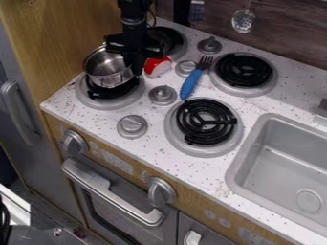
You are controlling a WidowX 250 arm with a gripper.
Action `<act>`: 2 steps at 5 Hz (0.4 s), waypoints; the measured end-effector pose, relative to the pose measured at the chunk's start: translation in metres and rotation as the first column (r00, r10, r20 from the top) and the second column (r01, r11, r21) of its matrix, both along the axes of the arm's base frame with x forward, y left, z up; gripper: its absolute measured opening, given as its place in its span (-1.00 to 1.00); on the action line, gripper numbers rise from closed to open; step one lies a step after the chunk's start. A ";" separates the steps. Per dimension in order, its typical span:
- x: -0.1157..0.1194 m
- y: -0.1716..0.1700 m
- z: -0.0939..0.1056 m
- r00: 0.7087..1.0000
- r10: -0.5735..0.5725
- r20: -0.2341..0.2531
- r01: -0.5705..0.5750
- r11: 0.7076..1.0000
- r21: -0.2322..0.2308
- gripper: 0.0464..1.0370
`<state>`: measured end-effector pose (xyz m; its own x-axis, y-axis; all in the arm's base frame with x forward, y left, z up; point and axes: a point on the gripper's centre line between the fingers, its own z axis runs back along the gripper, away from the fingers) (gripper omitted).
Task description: Move the silver pot to the lower right burner
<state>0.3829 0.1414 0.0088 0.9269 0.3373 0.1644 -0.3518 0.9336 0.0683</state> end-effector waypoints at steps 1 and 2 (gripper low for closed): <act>-0.012 -0.043 0.011 0.996 -0.085 0.024 0.085 0.996 0.002 -0.95; -0.028 -0.087 -0.004 0.987 -0.158 -0.001 0.158 0.987 -0.007 -0.95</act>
<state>0.3548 0.0546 0.0051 0.9690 0.1877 0.1608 -0.1998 0.9779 0.0625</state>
